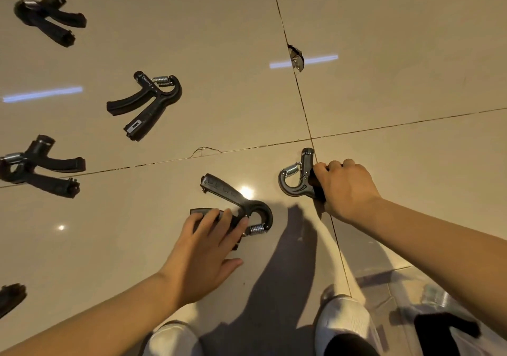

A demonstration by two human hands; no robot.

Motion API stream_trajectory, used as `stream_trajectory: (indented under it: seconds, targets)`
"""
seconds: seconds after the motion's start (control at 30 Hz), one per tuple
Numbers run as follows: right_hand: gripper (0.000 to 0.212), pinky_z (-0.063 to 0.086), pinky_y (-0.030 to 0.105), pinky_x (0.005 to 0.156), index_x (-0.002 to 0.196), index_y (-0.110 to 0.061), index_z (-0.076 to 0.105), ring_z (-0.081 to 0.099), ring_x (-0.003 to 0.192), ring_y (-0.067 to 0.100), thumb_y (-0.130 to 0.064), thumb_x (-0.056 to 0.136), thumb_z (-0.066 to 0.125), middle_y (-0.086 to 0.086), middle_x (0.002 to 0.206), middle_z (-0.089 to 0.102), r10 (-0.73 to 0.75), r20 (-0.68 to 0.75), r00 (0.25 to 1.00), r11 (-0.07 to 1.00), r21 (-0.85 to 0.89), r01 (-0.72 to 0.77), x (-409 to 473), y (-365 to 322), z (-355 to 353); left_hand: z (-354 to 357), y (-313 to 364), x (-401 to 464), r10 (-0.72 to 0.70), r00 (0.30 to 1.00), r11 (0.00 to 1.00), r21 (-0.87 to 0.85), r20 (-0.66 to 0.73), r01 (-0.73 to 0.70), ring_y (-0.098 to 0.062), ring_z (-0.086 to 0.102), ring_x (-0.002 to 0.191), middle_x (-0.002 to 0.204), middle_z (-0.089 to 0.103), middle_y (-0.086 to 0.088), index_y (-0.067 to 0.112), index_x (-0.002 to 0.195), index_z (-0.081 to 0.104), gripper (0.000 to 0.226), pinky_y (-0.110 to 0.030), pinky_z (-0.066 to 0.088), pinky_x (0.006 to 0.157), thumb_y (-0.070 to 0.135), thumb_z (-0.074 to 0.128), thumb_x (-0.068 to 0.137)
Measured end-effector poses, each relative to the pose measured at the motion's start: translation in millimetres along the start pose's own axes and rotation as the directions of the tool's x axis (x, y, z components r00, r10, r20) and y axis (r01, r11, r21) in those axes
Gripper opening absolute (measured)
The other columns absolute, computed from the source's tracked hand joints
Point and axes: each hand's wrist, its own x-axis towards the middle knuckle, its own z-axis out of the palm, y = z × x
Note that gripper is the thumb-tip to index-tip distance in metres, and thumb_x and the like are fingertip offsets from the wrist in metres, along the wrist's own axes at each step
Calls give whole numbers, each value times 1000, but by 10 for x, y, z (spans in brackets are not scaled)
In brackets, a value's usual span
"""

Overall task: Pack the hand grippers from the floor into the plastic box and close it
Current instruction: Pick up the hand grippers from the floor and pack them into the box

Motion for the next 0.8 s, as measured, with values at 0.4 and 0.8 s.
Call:
stream_trajectory:
  seconds: [0.4, 0.8]
  targets:
    - [51, 33, 30, 67, 125, -12, 37, 50, 104, 29, -29, 82, 58, 9, 119, 54, -6, 0, 1000, 999, 40, 6, -18, 45, 74, 102, -868, 402, 172, 985, 983, -59, -2, -172, -30, 32, 136, 149, 33, -7, 27, 148, 23, 72, -50, 29, 107, 65, 36, 87]
    - [78, 44, 33, 82, 142, -16, 19, 43, 112, 28, -54, 84, 55, 5, 128, 46, -67, -85, 994, 995, 62, 73, -82, 150, 206, 338, -840, -157, 52, 995, 965, -251, -88, -73, -32, 30, 136, 155, 18, -11, 23, 148, 23, 81, -47, 31, 107, 66, 45, 83]
